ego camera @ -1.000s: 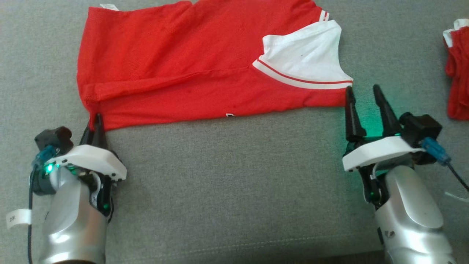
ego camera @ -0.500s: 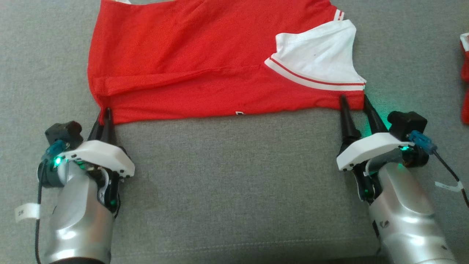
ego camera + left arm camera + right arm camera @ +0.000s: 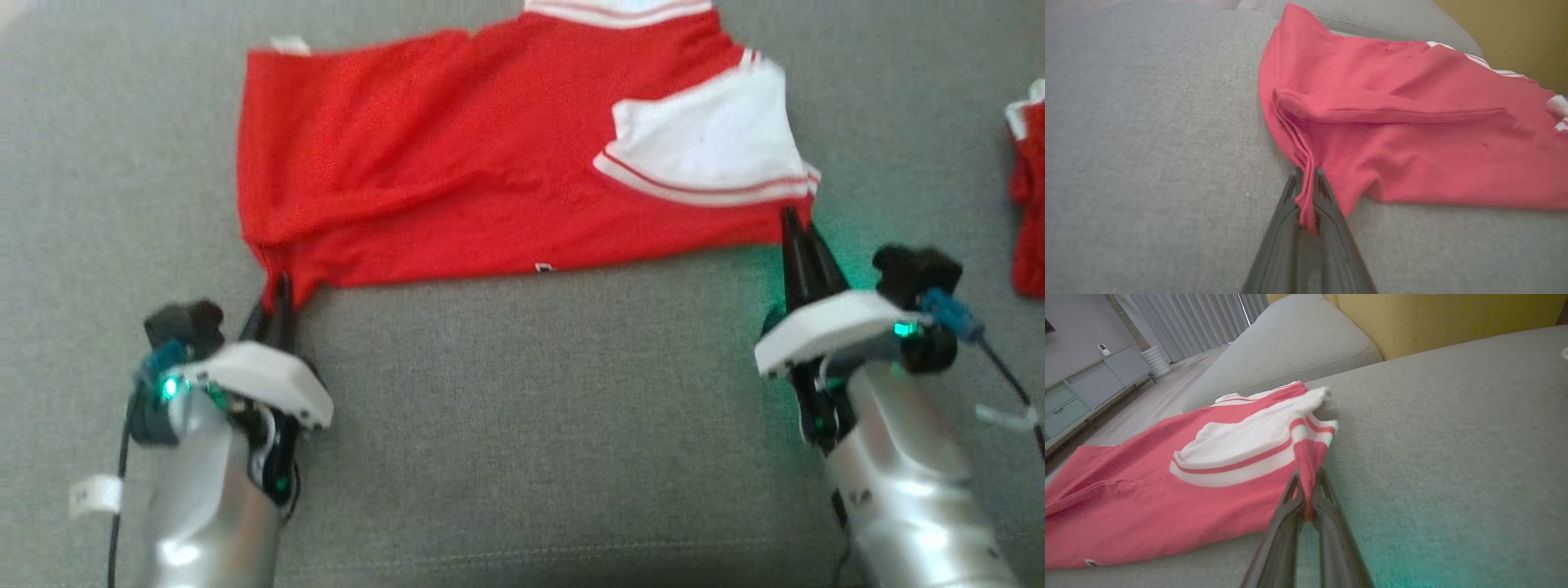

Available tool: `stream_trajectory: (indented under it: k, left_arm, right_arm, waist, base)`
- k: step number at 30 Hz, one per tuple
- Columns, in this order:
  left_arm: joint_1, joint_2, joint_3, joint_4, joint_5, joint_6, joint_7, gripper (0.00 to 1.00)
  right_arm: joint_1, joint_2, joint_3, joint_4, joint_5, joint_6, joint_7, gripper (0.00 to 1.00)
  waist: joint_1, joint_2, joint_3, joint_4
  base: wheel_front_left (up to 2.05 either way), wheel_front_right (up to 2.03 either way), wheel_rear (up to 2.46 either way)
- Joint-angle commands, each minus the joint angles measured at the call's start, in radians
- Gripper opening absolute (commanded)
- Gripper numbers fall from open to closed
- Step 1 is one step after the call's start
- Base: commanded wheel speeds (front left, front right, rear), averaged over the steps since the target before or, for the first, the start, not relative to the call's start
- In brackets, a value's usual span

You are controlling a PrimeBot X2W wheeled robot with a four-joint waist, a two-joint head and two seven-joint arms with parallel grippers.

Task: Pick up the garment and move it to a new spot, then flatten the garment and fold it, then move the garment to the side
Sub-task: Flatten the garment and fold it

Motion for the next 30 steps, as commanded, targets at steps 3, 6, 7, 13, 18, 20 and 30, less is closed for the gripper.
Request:
stream_trajectory:
  k: [3,6,7,13,18,20,30]
  left_arm:
    - [0.056,0.020,0.023,-0.041,-0.008,-0.005,-0.005,0.00]
    - [0.089,0.018,0.022,-0.044,-0.009,-0.003,-0.005,0.00]
    - [0.107,0.017,0.020,-0.045,-0.010,-0.002,-0.005,0.00]
    - [0.210,0.014,0.007,-0.070,-0.018,0.008,-0.005,0.00]
    - [0.245,0.013,-0.007,-0.071,-0.026,0.023,-0.005,0.00]
    - [0.241,0.013,-0.011,-0.080,-0.021,0.031,-0.005,1.00]
    - [0.113,0.062,-0.023,-0.143,0.020,0.057,0.015,1.00]
  right_arm:
    - [0.069,0.006,0.018,-0.036,0.022,0.003,-0.005,0.00]
    - [0.103,0.006,0.023,-0.040,0.034,0.003,-0.005,0.00]
    - [0.121,0.006,0.024,-0.043,0.042,0.003,-0.005,0.00]
    - [0.229,0.006,0.011,-0.073,0.066,0.003,-0.005,0.00]
    - [0.280,0.006,0.008,-0.095,0.068,0.003,0.005,0.00]
    - [0.280,0.006,0.007,-0.106,0.079,0.003,0.009,1.00]
    - [0.189,0.006,-0.020,-0.170,0.037,0.003,0.010,1.00]
  waist:
    - [0.0000,0.0000,-0.093,0.004]
    - [0.0000,0.0000,-0.125,0.004]
    - [0.0000,0.0000,-0.144,0.005]
    - [0.0000,0.0000,-0.202,0.006]
    - [0.0000,0.0000,-0.202,0.005]
    - [0.0000,0.0000,-0.194,0.004]
    - [0.0000,0.0000,-0.148,0.013]
  base:
    - [0.00,0.00,0.00]
    - [0.00,0.00,0.00]
    - [0.00,0.00,0.00]
    - [0.00,0.00,0.00]
    - [0.00,0.00,0.00]
    - [0.00,0.00,0.00]
    - [0.00,0.00,0.00]
